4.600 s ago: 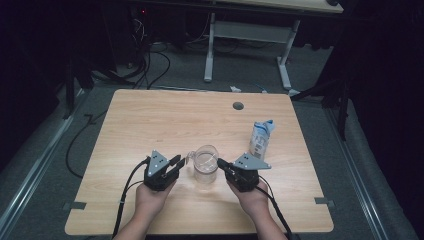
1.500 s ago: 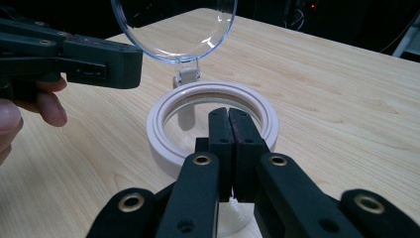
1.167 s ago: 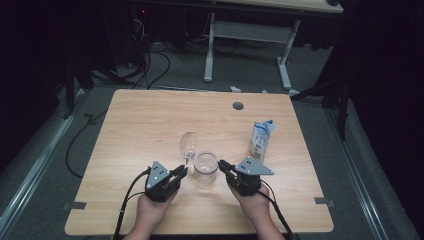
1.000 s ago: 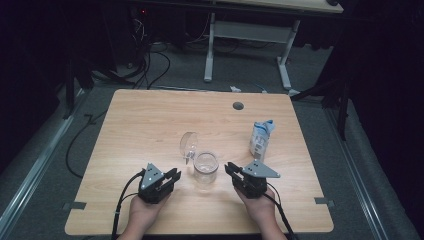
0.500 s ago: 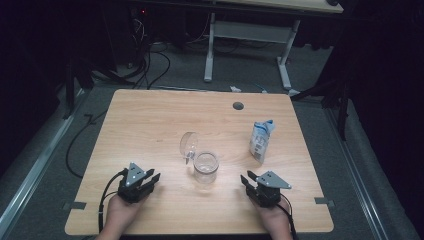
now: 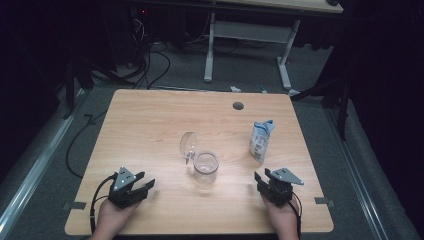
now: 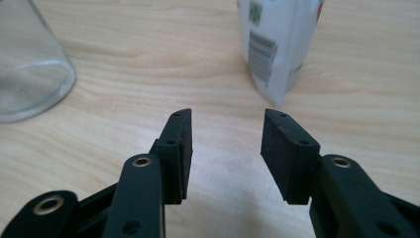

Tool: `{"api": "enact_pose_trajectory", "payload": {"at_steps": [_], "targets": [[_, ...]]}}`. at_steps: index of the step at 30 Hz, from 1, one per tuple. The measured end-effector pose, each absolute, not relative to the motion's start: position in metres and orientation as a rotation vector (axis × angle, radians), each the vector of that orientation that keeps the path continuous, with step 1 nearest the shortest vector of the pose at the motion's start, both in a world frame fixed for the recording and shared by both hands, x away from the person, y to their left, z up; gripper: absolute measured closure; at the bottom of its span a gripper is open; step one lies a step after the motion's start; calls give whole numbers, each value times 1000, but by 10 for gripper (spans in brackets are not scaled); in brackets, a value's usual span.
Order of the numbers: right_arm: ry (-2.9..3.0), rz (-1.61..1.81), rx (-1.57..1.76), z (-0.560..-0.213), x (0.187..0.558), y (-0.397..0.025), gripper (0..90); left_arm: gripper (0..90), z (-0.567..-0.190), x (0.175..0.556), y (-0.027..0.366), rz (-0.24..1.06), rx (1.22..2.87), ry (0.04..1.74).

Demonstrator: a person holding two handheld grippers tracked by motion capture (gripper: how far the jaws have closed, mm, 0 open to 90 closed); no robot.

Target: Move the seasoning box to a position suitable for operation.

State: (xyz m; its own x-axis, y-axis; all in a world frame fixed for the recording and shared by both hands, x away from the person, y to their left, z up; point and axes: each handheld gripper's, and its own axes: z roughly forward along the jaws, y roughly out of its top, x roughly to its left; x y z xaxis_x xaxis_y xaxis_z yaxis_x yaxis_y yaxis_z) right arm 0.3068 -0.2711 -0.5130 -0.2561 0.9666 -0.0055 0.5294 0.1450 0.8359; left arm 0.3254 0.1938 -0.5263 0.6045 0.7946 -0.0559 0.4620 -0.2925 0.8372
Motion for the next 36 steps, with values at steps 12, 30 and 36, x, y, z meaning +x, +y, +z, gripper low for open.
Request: {"api": "enact_pose_trajectory", "payload": {"at_steps": [12,30,36], "targets": [[1800,986,1439,-495,343,-282,499,472,-524,318,183,456,1939,921],[1748,1019,1460,-473,381,-284,374,472,-526,319,185,457,1925,936],[1741,996,1477,-474,389,-284,389,469,-527,319,185,454,1937,928]]}}
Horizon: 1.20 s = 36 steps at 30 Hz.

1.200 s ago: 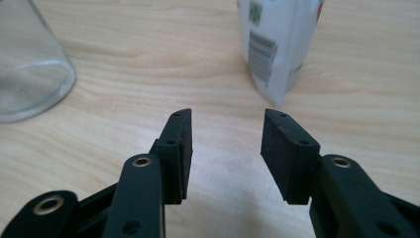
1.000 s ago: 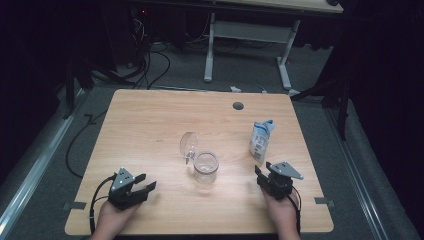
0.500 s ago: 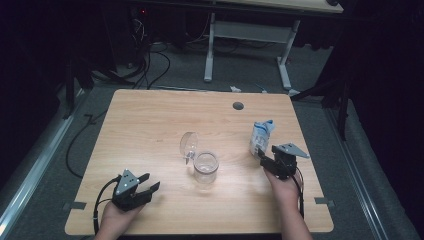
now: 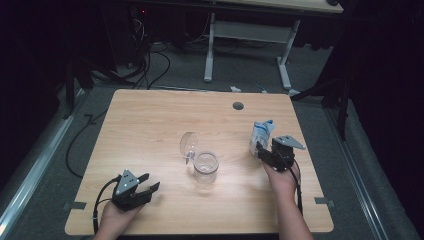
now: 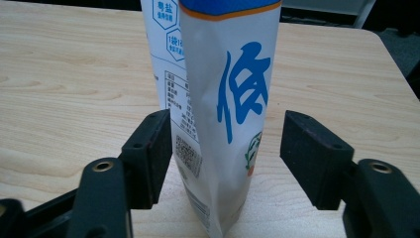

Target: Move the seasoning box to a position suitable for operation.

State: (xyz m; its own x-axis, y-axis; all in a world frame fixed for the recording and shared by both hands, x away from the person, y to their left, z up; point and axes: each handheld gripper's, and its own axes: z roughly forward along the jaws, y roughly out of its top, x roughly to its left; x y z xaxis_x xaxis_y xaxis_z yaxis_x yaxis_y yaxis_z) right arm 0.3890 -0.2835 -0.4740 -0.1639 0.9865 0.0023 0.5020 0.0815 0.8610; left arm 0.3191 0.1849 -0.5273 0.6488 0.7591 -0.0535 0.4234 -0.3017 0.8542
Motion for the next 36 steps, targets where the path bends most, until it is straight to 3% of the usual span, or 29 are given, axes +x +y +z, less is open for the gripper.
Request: {"api": "enact_pose_trajectory", "payload": {"at_steps": [6,17,23,30,36], "targets": [[1740,1000,1459,-476,390,-283,492,467,-528,319,186,458,1932,931],[1716,982,1416,-475,388,-277,594,467,-528,319,186,460,1927,933],[1710,990,1393,-474,386,-278,766,466,-529,320,186,454,1932,937],[1719,986,1387,-473,388,-280,872,466,-528,320,187,443,1921,945],[1731,999,1393,-472,388,-282,890,466,-529,319,186,441,1928,932]]}}
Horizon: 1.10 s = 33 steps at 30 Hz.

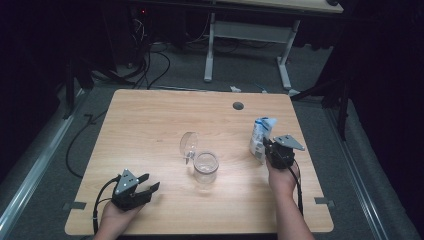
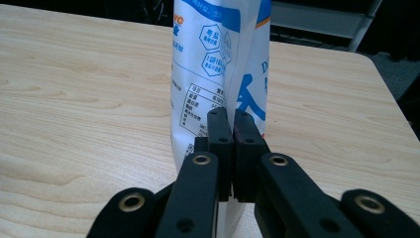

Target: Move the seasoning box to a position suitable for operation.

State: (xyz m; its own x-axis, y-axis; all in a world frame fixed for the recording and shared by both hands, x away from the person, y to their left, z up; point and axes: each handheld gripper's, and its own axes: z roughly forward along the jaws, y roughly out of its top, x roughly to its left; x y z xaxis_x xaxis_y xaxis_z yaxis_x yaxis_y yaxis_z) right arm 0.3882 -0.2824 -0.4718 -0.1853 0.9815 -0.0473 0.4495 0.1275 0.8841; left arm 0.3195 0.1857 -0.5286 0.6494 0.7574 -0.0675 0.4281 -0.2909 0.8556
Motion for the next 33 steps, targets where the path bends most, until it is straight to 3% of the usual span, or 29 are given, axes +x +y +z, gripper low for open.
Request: {"api": "enact_pose_trajectory", "payload": {"at_steps": [33], "targets": [[1849,1034,1342,-451,361,-287,900,449,-526,317,185,422,1912,872]]}}
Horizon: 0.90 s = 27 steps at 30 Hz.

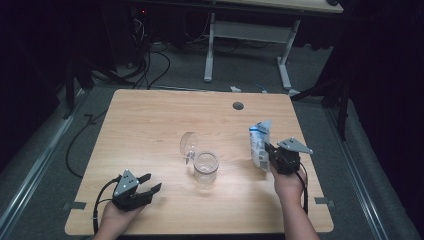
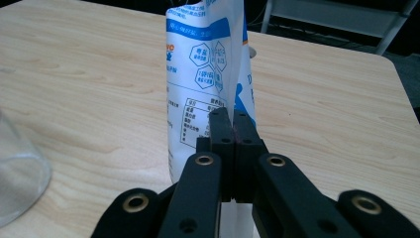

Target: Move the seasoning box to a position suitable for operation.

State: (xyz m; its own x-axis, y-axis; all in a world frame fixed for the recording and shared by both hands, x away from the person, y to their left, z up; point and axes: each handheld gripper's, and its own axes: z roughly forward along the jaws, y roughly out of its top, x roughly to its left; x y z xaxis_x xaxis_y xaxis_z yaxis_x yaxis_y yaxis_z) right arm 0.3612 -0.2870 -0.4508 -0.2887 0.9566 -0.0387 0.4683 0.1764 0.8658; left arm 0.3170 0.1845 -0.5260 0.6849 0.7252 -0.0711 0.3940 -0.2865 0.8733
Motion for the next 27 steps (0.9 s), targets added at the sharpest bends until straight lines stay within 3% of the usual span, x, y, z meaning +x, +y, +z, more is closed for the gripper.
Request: {"api": "enact_pose_trajectory", "payload": {"at_steps": [27], "targets": [[2101,989,1311,-425,327,-275,900,438,-524,313,181,410,1905,811]]}}
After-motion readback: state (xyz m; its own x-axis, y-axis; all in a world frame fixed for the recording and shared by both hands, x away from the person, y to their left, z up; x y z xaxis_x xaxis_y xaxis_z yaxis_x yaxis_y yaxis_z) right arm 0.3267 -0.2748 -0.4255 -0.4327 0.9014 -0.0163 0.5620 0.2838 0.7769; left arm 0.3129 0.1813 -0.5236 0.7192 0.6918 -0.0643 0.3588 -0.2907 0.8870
